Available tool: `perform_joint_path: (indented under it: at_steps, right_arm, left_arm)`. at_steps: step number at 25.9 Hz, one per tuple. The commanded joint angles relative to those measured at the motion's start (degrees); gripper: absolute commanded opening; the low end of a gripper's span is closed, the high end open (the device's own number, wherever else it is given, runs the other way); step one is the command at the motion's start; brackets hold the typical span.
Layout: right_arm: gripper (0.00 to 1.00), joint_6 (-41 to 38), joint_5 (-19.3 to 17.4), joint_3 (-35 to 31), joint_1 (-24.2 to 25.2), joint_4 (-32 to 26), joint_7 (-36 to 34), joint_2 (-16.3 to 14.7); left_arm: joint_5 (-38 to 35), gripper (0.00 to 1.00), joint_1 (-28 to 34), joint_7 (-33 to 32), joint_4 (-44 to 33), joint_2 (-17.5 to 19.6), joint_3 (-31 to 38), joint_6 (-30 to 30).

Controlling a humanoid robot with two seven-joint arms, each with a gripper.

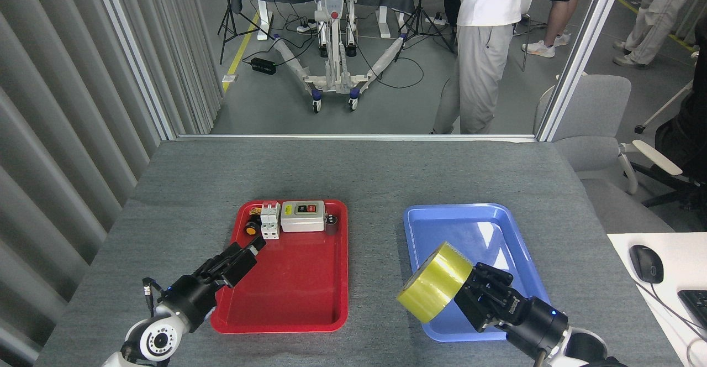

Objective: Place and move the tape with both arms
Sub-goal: 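Lower the tape into the blue tray with the right gripper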

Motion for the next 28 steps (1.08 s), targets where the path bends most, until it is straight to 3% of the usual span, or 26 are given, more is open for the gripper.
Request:
perform_joint_path:
  at_steps: [1,4,9,15,21,28]
  right_arm:
    - [0.22,1.37,0.41,-4.96,-1.28,-0.06,5.28,0.51]
    - [0.22,16.84,2.96,-4.96,-5.15,0.2,10.91,0.07]
    - [0.22,33.45,5.24,-3.56,-11.56,2.22,15.74,-0.37]
    - [0.22,49.89,6.83,7.17,-19.91,9.08,19.52,-3.71]
    - [0.22,54.28,5.77,19.73,-29.58,25.34,21.28,-6.96]
    - [0.22,60.52,5.6,24.13,-31.52,27.89,31.38,-7.49]
  left_arm:
    - [-24.62,0.9,5.55,21.26,-11.59,0.33,0.29,-0.19]
    - [-37.36,0.9,9.6,34.35,-16.52,-1.86,-0.06,6.31]
    - [-41.94,0.99,10.91,33.21,-13.62,-4.06,-5.59,19.05]
    - [-41.94,0.99,12.67,32.95,-13.26,-3.62,-7.62,19.85]
    - [-42.11,0.99,12.5,32.77,-11.95,-3.45,-9.37,19.76]
    - [-42.2,0.99,12.15,32.77,-12.39,-3.45,-9.38,20.28]
